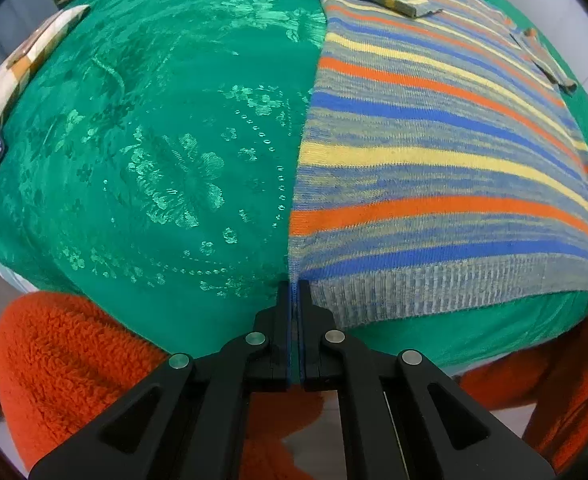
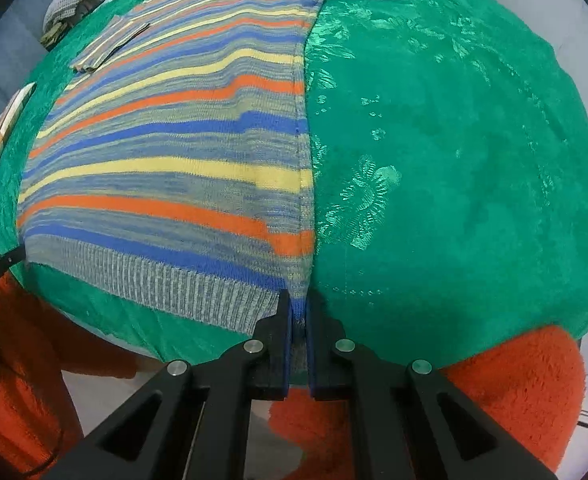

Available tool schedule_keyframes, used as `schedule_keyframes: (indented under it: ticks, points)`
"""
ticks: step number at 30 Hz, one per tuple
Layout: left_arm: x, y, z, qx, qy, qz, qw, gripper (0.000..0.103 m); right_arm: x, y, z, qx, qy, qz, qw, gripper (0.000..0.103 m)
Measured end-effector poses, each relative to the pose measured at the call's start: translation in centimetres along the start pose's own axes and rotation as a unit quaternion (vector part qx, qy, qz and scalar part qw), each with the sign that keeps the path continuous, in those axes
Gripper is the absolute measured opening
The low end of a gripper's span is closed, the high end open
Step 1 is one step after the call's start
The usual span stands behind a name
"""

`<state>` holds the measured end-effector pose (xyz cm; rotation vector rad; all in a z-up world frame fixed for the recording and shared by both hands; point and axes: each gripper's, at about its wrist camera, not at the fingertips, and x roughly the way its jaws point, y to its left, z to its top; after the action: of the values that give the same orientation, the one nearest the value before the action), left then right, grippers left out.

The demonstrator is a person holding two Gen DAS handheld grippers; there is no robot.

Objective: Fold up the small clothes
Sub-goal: 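Close the left tool on one hem corner while the right tool grips the other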

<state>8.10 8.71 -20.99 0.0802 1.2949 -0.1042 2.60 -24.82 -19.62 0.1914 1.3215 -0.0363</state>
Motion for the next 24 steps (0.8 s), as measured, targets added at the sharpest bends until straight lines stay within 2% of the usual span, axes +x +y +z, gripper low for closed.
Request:
schedule_keyframes:
  ticks: [11,20,23,24]
  points:
    - [2.0,-1.0,1.2,0.008,0.002,0.006,0.9999,0.000,-0.3,-2.6,-1.2,0.008,-0.003,0.010,1.000,0.006]
    - [2.5,-2.9,1.1,0.024,0.000,0.024,0.9994,0.001,-0.9,-2.7,-1.9,0.011,-0.006,0.007,1.000,0.005]
    - [2.6,-3.9,1.1,0.036,0.005,0.041,0.9985,0.005,-1.2,-2.9,-2.1,0.016,-0.004,0.012,1.000,0.005]
    - [2.6,-4.3,1.0,0.042,0.009,0.048,0.9979,0.009,-1.4,-3.0,-2.2,0.016,0.000,0.014,1.000,0.007]
